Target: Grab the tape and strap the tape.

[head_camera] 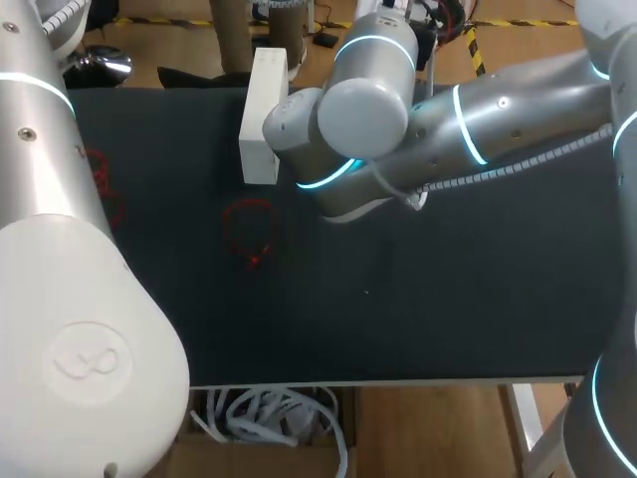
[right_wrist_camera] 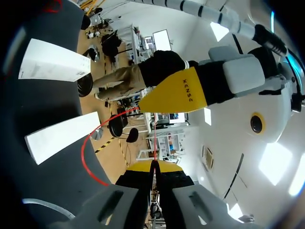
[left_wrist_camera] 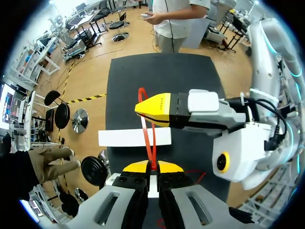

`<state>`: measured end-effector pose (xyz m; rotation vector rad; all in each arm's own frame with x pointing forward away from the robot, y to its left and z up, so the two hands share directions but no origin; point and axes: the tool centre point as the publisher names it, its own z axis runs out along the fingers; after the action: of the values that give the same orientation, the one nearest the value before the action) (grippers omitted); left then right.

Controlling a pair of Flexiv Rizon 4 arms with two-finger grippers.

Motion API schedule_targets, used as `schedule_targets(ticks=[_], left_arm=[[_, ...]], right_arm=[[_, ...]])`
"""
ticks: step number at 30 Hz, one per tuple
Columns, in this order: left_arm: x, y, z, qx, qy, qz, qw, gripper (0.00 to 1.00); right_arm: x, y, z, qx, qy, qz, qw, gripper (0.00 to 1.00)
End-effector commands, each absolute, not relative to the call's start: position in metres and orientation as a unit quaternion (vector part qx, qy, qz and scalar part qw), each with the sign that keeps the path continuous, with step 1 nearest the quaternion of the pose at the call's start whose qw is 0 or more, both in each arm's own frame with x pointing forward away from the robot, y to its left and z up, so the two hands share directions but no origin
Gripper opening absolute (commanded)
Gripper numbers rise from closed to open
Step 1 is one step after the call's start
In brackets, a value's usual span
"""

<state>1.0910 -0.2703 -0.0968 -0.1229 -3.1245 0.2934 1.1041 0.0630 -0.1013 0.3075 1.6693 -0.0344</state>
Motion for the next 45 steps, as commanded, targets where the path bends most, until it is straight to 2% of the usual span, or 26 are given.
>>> schedule_targets(ticks=[1, 45], left_arm=[[1.092, -0.271, -0.095, -0.038, -0.995, 0.09, 0.003, 0.0], [1.092, -0.271, -0.095, -0.038, -0.995, 0.09, 0.003, 0.0]], right_arm=[[1.107, 0.062, -0.097, 0.133, 0.738, -0.016, 0.661, 0.0], [1.105, 0.068, -0.103, 0.133, 0.736, -0.003, 0.664, 0.0]])
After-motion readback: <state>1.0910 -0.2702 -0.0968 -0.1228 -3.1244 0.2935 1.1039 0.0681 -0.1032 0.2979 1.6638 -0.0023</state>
